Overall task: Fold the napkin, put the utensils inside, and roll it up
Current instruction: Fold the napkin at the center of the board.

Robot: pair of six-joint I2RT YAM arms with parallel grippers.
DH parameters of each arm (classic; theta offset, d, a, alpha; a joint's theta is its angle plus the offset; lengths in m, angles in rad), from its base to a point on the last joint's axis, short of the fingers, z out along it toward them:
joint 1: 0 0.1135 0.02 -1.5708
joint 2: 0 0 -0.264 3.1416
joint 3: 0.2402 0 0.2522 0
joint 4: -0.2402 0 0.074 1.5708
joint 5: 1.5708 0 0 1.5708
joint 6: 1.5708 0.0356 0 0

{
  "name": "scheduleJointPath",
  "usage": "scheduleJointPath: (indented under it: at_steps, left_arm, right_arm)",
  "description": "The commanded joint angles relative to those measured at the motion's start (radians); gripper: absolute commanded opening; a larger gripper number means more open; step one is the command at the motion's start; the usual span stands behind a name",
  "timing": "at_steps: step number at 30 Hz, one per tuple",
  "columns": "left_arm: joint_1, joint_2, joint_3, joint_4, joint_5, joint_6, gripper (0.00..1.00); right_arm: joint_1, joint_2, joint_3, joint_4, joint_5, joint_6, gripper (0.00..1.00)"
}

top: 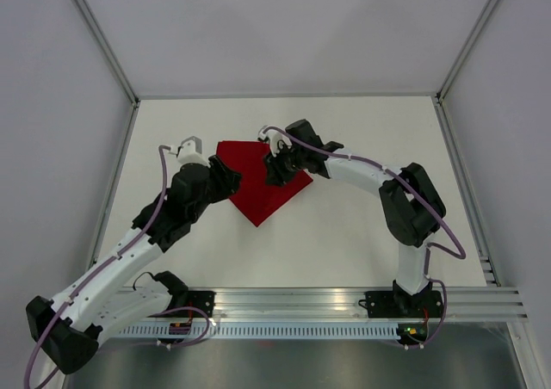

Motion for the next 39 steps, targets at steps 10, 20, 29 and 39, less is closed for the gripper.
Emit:
scheduleJointPath:
  at_steps: [10,20,29,39]
  left_arm:
    - [-0.005,0.324,-0.025,0.172,0.164,0.024,0.56]
    - [-0.005,0.594,0.093,0.194,0.206,0.080,0.55]
    - [-0.015,0.693,0.120,0.203,0.215,0.090,0.54]
    - [-0.028,0.717,0.132,0.191,0.201,0.103,0.54]
  right_arm:
    - [-0.135,0.054,0.071,-0.031,0.069,0.069,0.40]
    - [-0.147,0.151,0.140,-0.037,0.096,0.079,0.39]
    - [-0.145,0.175,0.145,-0.033,0.112,0.078,0.38]
    - [-0.147,0.200,0.116,0.000,0.167,0.064,0.37]
